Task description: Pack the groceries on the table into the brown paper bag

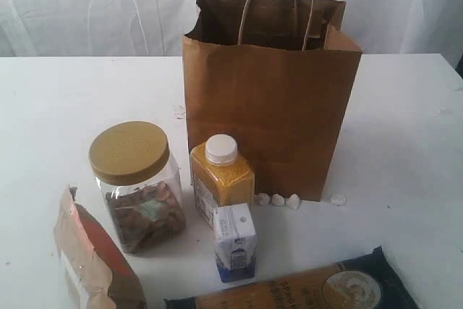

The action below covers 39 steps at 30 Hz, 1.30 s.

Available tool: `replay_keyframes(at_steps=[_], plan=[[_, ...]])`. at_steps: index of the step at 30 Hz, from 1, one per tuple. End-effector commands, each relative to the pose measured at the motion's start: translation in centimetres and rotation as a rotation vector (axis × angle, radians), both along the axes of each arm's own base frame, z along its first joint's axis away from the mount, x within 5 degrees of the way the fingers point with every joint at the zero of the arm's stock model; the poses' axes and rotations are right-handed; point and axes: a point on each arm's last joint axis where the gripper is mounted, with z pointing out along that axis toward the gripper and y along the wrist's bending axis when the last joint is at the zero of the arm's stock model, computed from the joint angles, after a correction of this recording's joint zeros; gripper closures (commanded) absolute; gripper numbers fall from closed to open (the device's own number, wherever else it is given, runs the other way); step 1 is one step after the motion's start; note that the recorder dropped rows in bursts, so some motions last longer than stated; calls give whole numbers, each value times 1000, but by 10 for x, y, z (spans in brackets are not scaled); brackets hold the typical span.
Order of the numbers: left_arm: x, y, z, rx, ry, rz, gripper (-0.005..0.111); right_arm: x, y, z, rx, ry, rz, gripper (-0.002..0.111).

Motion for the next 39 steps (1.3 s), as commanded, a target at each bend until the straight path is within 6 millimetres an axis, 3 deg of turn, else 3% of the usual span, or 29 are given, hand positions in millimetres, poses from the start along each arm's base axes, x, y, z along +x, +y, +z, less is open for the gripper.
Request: replay_keyframes(at_steps=[1, 5, 9, 14, 15, 18, 20, 23, 27, 30, 32, 35, 39], plan=[[25, -12, 37, 586, 165, 232, 107, 0, 0, 0, -7, -5, 1, 108], [83, -13, 31, 844, 434, 216, 107, 0, 0, 0, -7, -5, 1, 108], [151, -9, -10, 927, 749, 84, 107, 0, 0, 0, -7, -5, 1, 108], [207, -1, -77, 899, 1220, -126, 107, 0, 0, 0, -7, -5, 1, 108], [215, 0, -85, 848, 1298, -159, 107, 0, 0, 0, -7, -5, 1, 108], [231, 2, -86, 608, 1392, -192, 107, 0, 0, 0, -7, -5, 1, 108], [234, -2, -73, 545, 1425, -206, 107, 0, 0, 0, -7, -5, 1, 108], [238, -20, -54, 755, 1417, -264, 107, 0, 0, 0, -7, -5, 1, 108], [237, -74, -33, 1186, 1273, -423, 107, 0, 0, 0, -7, -5, 1, 108], [221, -122, -23, 1549, 1119, -592, 107, 0, 0, 0, -7, -5, 1, 108], [208, -144, -17, 1700, 1043, -682, 107, 0, 0, 0, -7, -5, 1, 108], [193, -172, -5, 1729, 940, -781, 107, 0, 0, 0, -7, -5, 1, 108], [171, -203, 7, 1601, 840, -958, 107, 0, 0, 0, -7, -5, 1, 108]])
